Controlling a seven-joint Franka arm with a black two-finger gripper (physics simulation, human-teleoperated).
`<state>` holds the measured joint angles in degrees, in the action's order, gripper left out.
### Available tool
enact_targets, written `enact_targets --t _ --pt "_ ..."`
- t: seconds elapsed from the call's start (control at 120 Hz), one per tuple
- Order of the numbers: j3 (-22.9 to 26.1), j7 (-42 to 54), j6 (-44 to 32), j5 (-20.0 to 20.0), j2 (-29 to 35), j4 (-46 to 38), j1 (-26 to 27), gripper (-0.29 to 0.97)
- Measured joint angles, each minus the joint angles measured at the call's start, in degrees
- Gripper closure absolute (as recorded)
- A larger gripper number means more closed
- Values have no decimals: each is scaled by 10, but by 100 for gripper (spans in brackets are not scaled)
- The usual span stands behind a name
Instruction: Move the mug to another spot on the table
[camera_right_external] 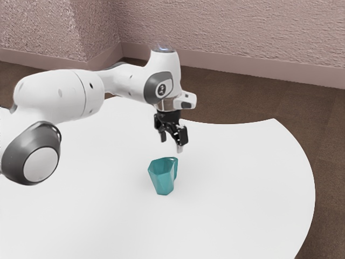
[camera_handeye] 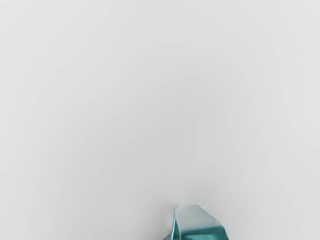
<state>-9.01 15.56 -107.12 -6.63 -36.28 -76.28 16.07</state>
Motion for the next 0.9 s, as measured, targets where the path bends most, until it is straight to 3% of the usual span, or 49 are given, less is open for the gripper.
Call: enact_targets --t 0.325,0.692,0.9 --pt "0 5 -6 -17 -9 -5 0 2" --pt "0 7 -8 7 -33 -4 9 2" --pt "0 4 -8 0 -41 -4 7 2"
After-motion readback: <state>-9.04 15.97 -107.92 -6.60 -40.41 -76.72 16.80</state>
